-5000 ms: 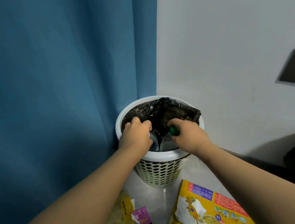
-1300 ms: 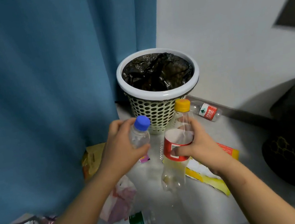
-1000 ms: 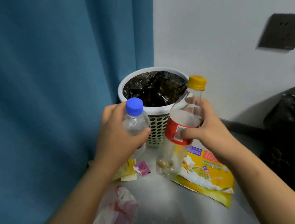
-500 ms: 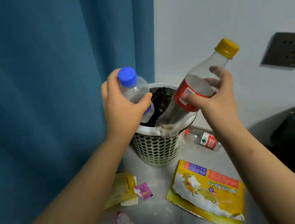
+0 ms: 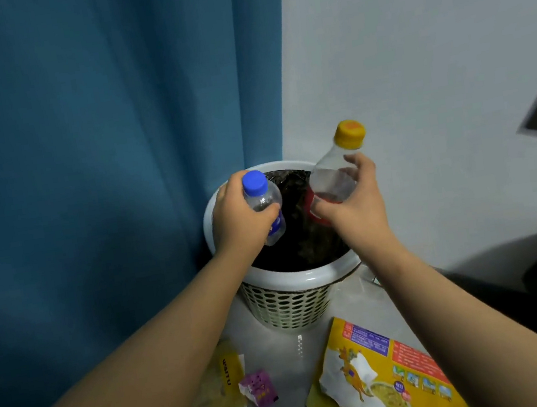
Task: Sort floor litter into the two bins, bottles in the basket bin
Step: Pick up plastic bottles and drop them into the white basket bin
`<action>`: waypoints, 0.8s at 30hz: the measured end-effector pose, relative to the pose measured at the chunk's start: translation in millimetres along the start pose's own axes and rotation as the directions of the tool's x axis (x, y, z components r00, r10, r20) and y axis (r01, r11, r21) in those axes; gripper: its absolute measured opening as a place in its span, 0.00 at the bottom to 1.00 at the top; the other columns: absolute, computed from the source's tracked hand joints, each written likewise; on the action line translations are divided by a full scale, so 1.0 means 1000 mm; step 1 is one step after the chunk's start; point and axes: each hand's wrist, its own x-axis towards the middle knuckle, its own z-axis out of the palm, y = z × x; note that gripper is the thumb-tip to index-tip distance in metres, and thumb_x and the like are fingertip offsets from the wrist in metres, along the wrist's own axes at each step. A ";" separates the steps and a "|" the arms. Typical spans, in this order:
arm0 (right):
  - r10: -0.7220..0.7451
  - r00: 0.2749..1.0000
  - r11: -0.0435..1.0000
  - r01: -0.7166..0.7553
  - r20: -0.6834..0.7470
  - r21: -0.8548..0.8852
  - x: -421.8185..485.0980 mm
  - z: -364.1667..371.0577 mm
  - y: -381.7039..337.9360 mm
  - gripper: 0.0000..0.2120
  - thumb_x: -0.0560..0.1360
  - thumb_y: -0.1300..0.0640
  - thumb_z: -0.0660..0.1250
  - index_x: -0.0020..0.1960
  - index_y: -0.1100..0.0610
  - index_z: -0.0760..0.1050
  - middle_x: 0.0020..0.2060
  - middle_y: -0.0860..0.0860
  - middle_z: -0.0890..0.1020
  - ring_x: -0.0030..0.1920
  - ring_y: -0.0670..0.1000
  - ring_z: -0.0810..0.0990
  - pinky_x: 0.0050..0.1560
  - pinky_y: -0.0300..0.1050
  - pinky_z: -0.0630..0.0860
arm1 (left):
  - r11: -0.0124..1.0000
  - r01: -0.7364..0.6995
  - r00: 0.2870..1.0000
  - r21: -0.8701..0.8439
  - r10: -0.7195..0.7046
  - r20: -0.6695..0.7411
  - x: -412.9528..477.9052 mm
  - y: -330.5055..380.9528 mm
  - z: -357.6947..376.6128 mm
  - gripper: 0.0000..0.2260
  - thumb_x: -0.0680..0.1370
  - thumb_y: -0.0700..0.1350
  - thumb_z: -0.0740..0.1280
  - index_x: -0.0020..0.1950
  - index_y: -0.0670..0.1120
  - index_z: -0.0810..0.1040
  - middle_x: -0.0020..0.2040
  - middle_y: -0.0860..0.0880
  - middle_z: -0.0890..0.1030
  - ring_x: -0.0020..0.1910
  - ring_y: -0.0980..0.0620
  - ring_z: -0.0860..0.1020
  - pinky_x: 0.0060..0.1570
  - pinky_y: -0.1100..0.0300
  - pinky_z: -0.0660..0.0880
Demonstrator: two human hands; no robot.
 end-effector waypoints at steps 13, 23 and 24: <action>0.226 0.917 0.877 -0.046 0.327 -0.478 0.027 0.020 0.039 0.28 0.64 0.56 0.74 0.60 0.53 0.66 0.57 0.54 0.75 0.56 0.57 0.75 0.55 0.51 0.73 | 0.896 -0.071 0.914 0.438 -0.118 0.389 0.017 -0.042 0.026 0.14 0.71 0.42 0.68 0.51 0.50 0.67 0.49 0.49 0.74 0.47 0.43 0.75 0.44 0.52 0.73; 0.323 0.853 0.592 0.156 0.411 -0.791 0.018 0.028 0.036 0.17 0.73 0.51 0.64 0.60 0.52 0.68 0.53 0.54 0.78 0.54 0.58 0.76 0.46 0.49 0.71 | 0.758 -0.188 0.802 0.625 -0.249 0.543 0.018 -0.050 0.033 0.10 0.74 0.39 0.65 0.49 0.48 0.66 0.53 0.45 0.74 0.49 0.43 0.75 0.45 0.50 0.74; 0.322 0.854 0.594 0.154 0.409 -0.790 0.018 0.028 0.036 0.16 0.73 0.51 0.64 0.60 0.52 0.69 0.53 0.54 0.79 0.54 0.58 0.77 0.46 0.49 0.71 | 0.741 -0.193 0.794 0.643 -0.267 0.546 0.018 -0.049 0.033 0.10 0.74 0.39 0.65 0.51 0.48 0.67 0.54 0.45 0.74 0.50 0.43 0.75 0.44 0.51 0.73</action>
